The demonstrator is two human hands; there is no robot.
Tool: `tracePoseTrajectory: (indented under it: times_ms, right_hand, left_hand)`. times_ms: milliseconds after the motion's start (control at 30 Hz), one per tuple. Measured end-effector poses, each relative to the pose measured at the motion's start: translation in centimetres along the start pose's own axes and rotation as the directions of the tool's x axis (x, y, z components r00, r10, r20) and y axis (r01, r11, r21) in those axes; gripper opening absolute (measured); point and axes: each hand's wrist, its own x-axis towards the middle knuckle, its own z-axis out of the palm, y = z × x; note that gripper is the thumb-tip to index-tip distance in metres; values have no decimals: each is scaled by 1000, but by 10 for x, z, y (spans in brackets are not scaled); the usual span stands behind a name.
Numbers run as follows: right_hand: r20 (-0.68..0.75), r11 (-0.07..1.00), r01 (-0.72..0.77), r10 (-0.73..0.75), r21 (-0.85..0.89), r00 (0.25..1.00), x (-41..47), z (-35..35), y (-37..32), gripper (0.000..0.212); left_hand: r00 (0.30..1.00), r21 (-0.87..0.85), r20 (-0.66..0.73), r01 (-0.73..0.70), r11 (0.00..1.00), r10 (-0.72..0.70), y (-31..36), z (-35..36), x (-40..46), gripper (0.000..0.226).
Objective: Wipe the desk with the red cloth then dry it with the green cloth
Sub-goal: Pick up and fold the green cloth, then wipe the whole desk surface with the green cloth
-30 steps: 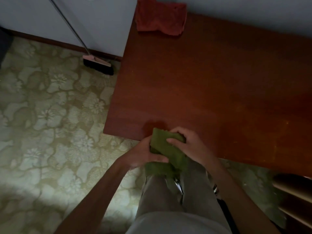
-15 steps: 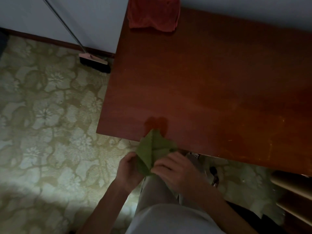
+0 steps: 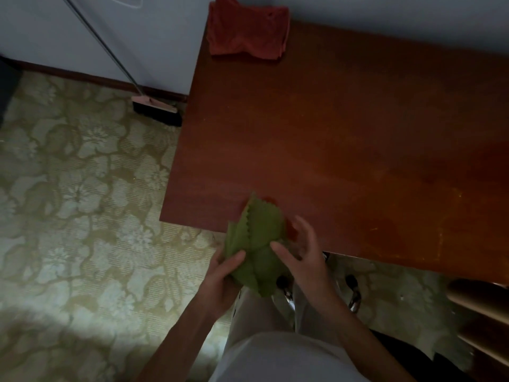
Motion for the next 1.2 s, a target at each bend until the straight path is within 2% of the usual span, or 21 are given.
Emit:
tracePoseTrajectory:
  times_ms: [33,100,167,233,300,400,467,533,600,633,733,800,867,933,1000,1033,1067,1133,1167,1200]
  right_hand:
    - [50,999,-28,25,43,998,5,-2,1,61]
    - [160,1000,-23,26,-22,987,9,-6,0,44]
    - [239,990,6,28,-141,971,10,-9,-1,44]
    - [282,972,47,21,-232,959,13,-9,-5,45]
    - [314,975,76,-8,-207,949,16,-7,-9,49]
    - [294,991,69,-32,-113,955,18,-10,-16,56]
    - [301,999,16,-1,-45,954,18,-14,-18,61]
    - [319,998,-63,50,31,946,17,-16,-15,62]
    - [294,985,-111,68,132,953,14,-15,-10,56]
    - [270,975,-127,75,180,960,12,-13,-8,53]
    - [177,953,-105,55,283,983,6,-2,-5,40]
    - [119,942,-63,24,329,993,2,7,-5,28]
    - [88,898,-83,49,432,995,-2,12,-8,25]
    - [82,853,-115,84,508,993,-3,10,-9,30]
    - [64,842,-117,98,527,993,-2,6,-9,31]
    - [62,835,-115,98,538,993,-1,3,-9,33]
    - [74,832,-112,86,543,994,0,0,-9,35]
    - [124,840,-106,47,532,991,2,-5,-10,38]
    - [156,847,-104,26,522,987,3,-7,-10,38]
    - [195,854,-104,4,510,981,3,-8,-11,38]
  left_hand:
    - [998,46,51,23,999,-25,-1,-4,-2,68]
    - [993,138,87,70,988,-82,3,-15,-4,80]
    - [991,244,9,130,961,-136,10,-22,-3,96]
    - [988,354,-93,151,923,-126,14,-18,2,100]
    - [990,441,-135,105,891,-49,13,-8,11,78]
    - [951,475,-242,-58,878,193,7,3,18,25]
    - [898,544,-253,-176,821,361,7,11,14,21]
    - [844,715,-183,-238,657,505,5,18,7,26]
    - [768,897,-92,-212,388,634,1,21,4,31]
    - [723,937,-82,-178,300,686,0,23,1,33]
    - [635,950,-13,-234,208,772,-7,45,-12,34]
    - [649,951,139,-299,83,748,-19,62,-19,39]
    - [727,949,246,-315,-7,641,-34,71,-21,44]
    - [806,941,279,-339,19,522,-42,75,-23,49]
    - [825,912,321,-401,82,466,-44,73,-30,61]
    - [812,905,313,-413,105,492,-38,74,-34,59]
    - [771,900,297,-423,105,563,-31,71,-35,54]
    - [639,926,272,-377,-15,719,-11,57,-28,50]
    - [627,949,236,-313,-38,743,1,49,-20,61]
    - [699,969,160,-247,26,697,14,38,-10,79]
